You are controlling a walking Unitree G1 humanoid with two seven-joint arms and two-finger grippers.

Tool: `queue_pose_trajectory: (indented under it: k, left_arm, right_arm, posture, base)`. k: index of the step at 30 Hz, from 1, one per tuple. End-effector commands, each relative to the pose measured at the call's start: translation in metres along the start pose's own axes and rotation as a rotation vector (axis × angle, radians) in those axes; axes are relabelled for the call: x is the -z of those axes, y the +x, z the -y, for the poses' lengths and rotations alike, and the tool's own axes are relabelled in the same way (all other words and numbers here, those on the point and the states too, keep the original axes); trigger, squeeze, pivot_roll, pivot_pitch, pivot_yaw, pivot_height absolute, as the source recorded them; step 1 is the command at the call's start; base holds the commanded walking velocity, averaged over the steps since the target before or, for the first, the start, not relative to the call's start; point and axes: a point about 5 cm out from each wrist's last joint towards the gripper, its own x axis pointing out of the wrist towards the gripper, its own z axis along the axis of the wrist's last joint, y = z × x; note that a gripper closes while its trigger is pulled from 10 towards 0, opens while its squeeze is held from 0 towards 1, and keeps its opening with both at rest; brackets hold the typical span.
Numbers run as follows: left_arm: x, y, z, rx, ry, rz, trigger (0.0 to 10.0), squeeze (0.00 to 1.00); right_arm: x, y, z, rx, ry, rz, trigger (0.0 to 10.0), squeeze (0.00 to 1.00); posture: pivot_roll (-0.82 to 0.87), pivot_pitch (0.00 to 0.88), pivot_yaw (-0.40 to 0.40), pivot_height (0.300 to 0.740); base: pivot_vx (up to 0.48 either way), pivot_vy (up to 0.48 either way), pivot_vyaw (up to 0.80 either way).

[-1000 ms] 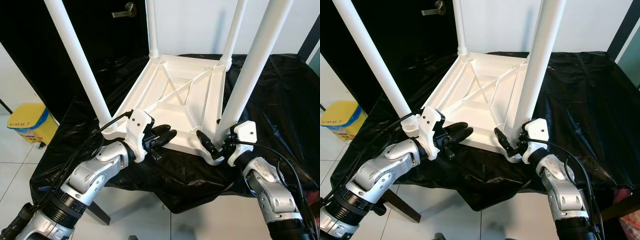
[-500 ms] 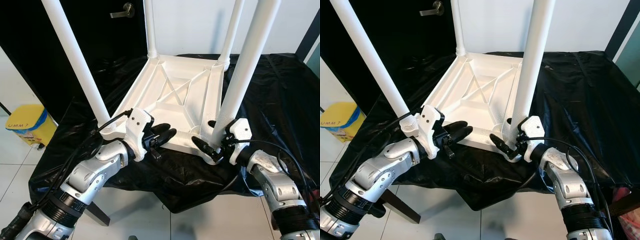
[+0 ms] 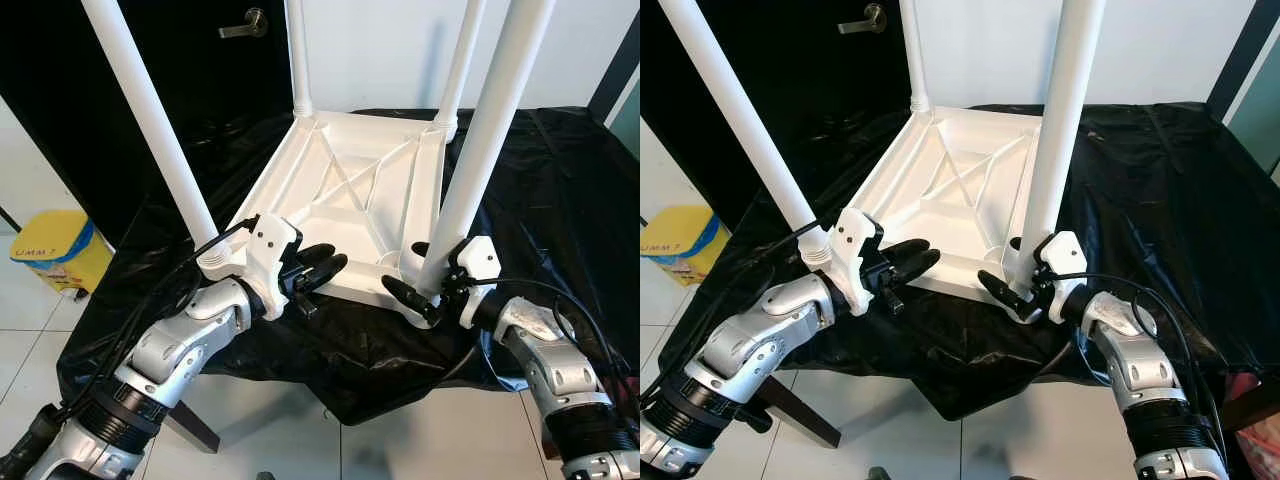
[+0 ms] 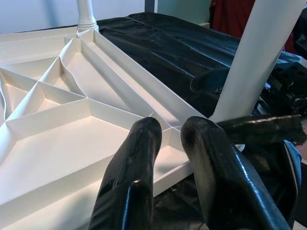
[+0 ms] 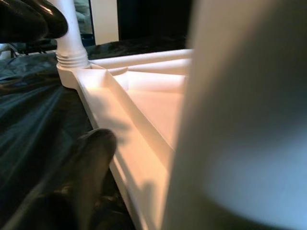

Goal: Building children table

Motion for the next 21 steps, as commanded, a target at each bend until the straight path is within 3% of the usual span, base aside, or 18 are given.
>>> queue_pose_trajectory:
  k: [1, 2, 3, 10, 11, 13, 14, 17, 21]
  left_arm:
    - [-0.004, -0.0015, 0.0102, 0.259, 0.011, -0.002, 10.0, 0.0]
    - [-0.004, -0.0015, 0.0102, 0.259, 0.011, -0.002, 10.0, 0.0]
    - [-0.0039, -0.0013, 0.0103, 0.26, 0.012, -0.003, 10.0, 0.0]
    - [-0.004, -0.0013, 0.0108, 0.263, 0.009, -0.004, 10.0, 0.0]
    - [-0.004, -0.0014, 0.0111, 0.263, 0.008, -0.004, 10.0, 0.0]
    - [-0.004, -0.0015, 0.0113, 0.263, 0.008, -0.004, 10.0, 0.0]
    - [-0.004, -0.0015, 0.0116, 0.263, 0.007, -0.004, 10.0, 0.0]
    - [-0.0037, -0.0017, 0.0121, 0.263, 0.007, -0.004, 10.0, 0.0]
    - [-0.0031, -0.0018, 0.0135, 0.263, 0.001, -0.001, 10.0, 0.0]
  right_arm:
    - [0.0038, 0.0055, -0.007, -0.039, 0.01, -0.013, 2.8, 0.0]
    - [0.0038, 0.0055, -0.007, -0.039, 0.01, -0.013, 2.8, 0.0]
    - [0.0045, 0.0052, -0.0072, -0.04, 0.013, -0.012, 0.0, 0.0]
    - [0.0069, 0.0023, -0.0076, -0.014, 0.038, -0.01, 0.0, 0.0]
    - [0.008, 0.0015, -0.009, 0.003, 0.05, -0.011, 2.1, 0.0]
    - [0.0086, 0.0009, -0.01, 0.015, 0.058, -0.011, 2.1, 0.0]
    - [0.0091, 0.0006, -0.0113, 0.033, 0.068, -0.007, 10.0, 0.0]
    - [0.0096, 0.0005, -0.0127, 0.053, 0.075, -0.005, 10.0, 0.0]
    - [0.0098, 0.0016, -0.0166, 0.194, 0.083, 0.016, 10.0, 0.0]
  posture:
    - [-0.07, 0.017, 0.032, 0.74]
    - [-0.07, 0.017, 0.032, 0.74]
    - [-0.07, 0.018, 0.032, 0.74]
    - [-0.07, 0.022, 0.031, 0.74]
    - [-0.07, 0.022, 0.03, 0.74]
    - [-0.07, 0.023, 0.029, 0.74]
    - [-0.07, 0.026, 0.027, 0.74]
    - [-0.07, 0.026, 0.027, 0.74]
    - [-0.08, 0.032, 0.023, 0.74]
  base:
    - [0.0, 0.0, 0.0]
    - [0.0, 0.0, 0.0]
    - [0.0, 0.0, 0.0]
    - [0.0, 0.0, 0.0]
    - [0.0, 0.0, 0.0]
    - [0.0, 0.0, 0.0]
    - [0.0, 0.0, 0.0]
    - [0.0, 0.0, 0.0]
    - [0.0, 0.0, 0.0]
